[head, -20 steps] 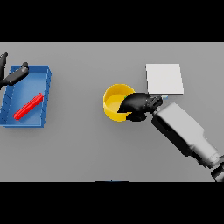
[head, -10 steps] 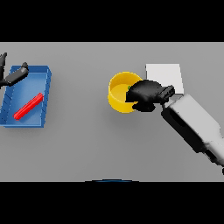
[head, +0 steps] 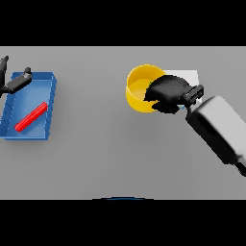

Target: Pick up the red beaker and tilt it to pour out 1 green nut into yellow bowl. Pick up the yellow bowl and place it on the metallic measuring scale.

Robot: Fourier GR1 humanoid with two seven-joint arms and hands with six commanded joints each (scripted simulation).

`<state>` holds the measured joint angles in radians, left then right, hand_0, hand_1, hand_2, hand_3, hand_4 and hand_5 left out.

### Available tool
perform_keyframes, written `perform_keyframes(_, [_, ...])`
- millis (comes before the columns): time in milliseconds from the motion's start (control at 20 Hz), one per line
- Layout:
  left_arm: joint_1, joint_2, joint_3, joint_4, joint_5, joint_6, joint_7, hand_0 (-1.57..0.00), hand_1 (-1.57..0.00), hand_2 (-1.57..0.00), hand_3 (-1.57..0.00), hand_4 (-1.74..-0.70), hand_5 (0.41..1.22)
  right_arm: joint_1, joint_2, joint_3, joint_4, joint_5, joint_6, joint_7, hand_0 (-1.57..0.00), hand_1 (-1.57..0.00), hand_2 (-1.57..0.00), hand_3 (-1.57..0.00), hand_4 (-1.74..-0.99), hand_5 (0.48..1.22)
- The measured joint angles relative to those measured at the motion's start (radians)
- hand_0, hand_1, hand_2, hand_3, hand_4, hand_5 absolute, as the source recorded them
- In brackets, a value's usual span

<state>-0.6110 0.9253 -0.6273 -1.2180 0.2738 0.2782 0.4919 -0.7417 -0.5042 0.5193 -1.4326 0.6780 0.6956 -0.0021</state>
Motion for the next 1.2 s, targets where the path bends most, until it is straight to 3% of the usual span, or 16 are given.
perform_keyframes(250, [0.008, 0.017, -0.003, -0.016, -0.013, 0.013, 0.020, 0.00, 0.00, 0.00, 0.00, -0.81, 0.739, -0.038, -0.053, -0.049, 0.132, 0.033, -0.091, -0.026, -1.57, -1.57, -1.57, -1.23, -1.720, 1.221])
perform_keyframes(300, [0.006, 0.010, -0.013, -0.030, -0.019, 0.021, 0.038, 0.00, 0.00, 0.00, 0.00, -0.81, 0.743, -0.045, -0.053, -0.062, 0.157, 0.028, -0.100, -0.010, -1.57, -1.57, -1.57, -1.22, -1.720, 1.221])
perform_keyframes(500, [0.012, 0.029, -0.006, -0.055, -0.007, 0.022, 0.076, 0.00, 0.00, 0.00, 0.00, -0.83, 0.769, -0.060, -0.067, -0.091, 0.291, 0.030, -0.148, -0.035, -1.57, -1.57, -1.57, -1.18, -1.720, 1.221])
perform_keyframes(600, [0.012, 0.032, -0.004, -0.063, -0.004, 0.024, 0.085, 0.00, 0.00, 0.00, 0.00, -0.83, 0.774, -0.066, -0.074, -0.098, 0.352, 0.036, -0.185, -0.077, -1.57, -1.57, -1.57, -1.17, -1.720, 1.221])
perform_keyframes(800, [0.019, 0.036, -0.009, -0.070, -0.005, 0.023, 0.101, 0.00, 0.00, 0.00, 0.00, -0.82, 0.759, -0.077, -0.063, -0.103, 0.466, 0.055, -0.237, -0.073, -1.57, -1.57, -1.57, -1.25, -1.722, 1.221])
perform_keyframes(1050, [0.028, 0.046, -0.003, -0.066, -0.004, 0.024, 0.093, 0.00, 0.00, 0.00, 0.00, -0.80, 0.743, -0.110, -0.018, -0.089, 0.620, 0.068, -0.316, -0.115, -1.57, -1.56, -1.57, -1.43, -1.725, 1.221])
perform_keyframes(1200, [0.012, 0.039, -0.004, -0.054, -0.005, 0.012, 0.091, 0.00, 0.00, 0.00, 0.00, -0.80, 0.729, -0.120, -0.003, -0.083, 0.674, 0.068, -0.341, -0.102, -1.57, -1.50, -1.56, -1.50, -1.727, 1.221])
